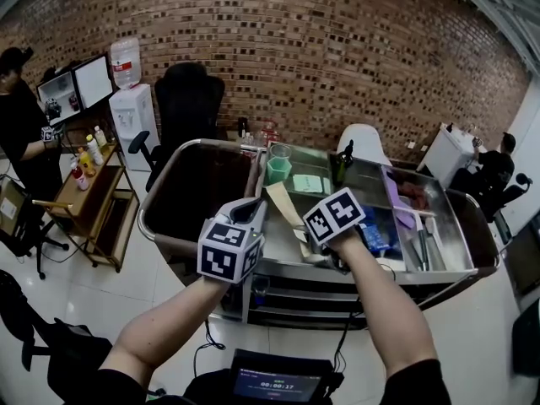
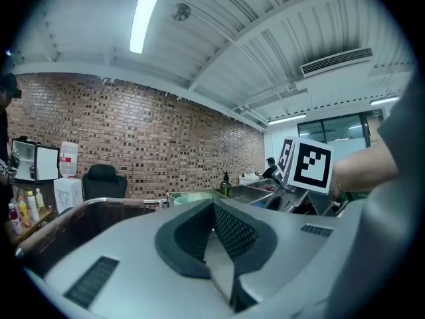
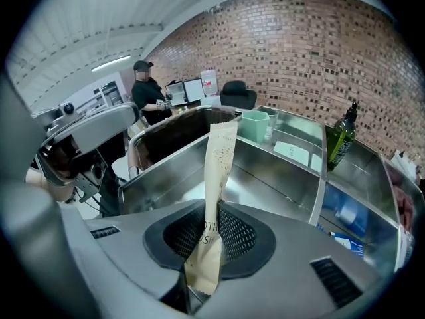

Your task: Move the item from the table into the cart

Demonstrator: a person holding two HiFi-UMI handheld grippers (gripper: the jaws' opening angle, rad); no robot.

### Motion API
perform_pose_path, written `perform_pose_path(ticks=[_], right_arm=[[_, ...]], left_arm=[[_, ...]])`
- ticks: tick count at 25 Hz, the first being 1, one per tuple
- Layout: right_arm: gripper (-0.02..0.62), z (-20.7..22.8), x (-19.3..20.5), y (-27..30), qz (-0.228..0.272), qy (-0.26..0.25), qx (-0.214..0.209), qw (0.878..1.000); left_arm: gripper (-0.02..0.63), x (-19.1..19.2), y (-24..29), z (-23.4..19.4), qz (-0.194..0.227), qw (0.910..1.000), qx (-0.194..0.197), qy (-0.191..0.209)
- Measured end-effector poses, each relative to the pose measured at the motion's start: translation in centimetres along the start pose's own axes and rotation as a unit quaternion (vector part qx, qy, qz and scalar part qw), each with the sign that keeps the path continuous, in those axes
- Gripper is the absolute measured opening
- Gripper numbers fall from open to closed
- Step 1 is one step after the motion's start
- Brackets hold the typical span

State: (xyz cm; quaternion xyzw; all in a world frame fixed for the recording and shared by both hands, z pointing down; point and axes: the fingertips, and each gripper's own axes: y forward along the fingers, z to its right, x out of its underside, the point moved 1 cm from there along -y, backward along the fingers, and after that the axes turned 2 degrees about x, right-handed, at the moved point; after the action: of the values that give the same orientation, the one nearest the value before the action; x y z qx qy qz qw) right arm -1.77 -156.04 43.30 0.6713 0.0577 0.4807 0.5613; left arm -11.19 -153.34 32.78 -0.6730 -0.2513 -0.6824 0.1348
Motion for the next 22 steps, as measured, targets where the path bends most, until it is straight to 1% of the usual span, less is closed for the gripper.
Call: perform_pose_path(ticks=[6,9,12,15,17,18,20,21,22], right_arm=[[0.046,-0.8,0.3,1.2,-0.065,-0.026,0.000,0.998],[0.046,-0.9,0.4,1.6,-0.100,-0.019,0.005,0.995],[0.046,-1.1,1.4,1.7,-0.139,-0.018,0.015,0.990],[0.055,-1.4,1.5,2.0,-0.138,-0.021,0.023,0.990],[0.084,-1.3,1.3,2.4,-0.129,-0.020,0.022,0.991],[0.120,-1.1,1.3,2.6,-0.128,-0.021,0.024,0.991],[0.127,-0.5,1.2,2.9,-0.126,-0.026,0.031,0.991],[0.154,-0.3,1.2,3.0,-0.122,-0.026,0.034,0.992],[0.155,-0.1,1.0,2.9,-0.115,-0.024,0.035,0.992]], left_arm=[[0.005,0.7,0.7,-0.3,-0.007,0.9999,0.002,-0.014],[0.005,0.9,0.9,-0.6,-0.011,0.9998,0.003,-0.017],[0.005,1.0,0.7,-0.6,-0.011,0.9997,0.003,-0.020],[0.005,1.0,0.1,-0.4,-0.010,0.9997,0.005,-0.021],[0.005,1.2,0.2,-0.4,-0.009,0.9997,0.007,-0.020],[0.005,1.4,0.4,-0.6,-0.009,0.9997,0.006,-0.020],[0.005,1.9,0.8,-1.1,-0.010,0.9997,0.003,-0.021],[0.005,2.0,0.9,-1.2,-0.011,0.9997,0.002,-0.023],[0.005,2.2,0.8,-1.3,-0.012,0.9997,0.002,-0.024]])
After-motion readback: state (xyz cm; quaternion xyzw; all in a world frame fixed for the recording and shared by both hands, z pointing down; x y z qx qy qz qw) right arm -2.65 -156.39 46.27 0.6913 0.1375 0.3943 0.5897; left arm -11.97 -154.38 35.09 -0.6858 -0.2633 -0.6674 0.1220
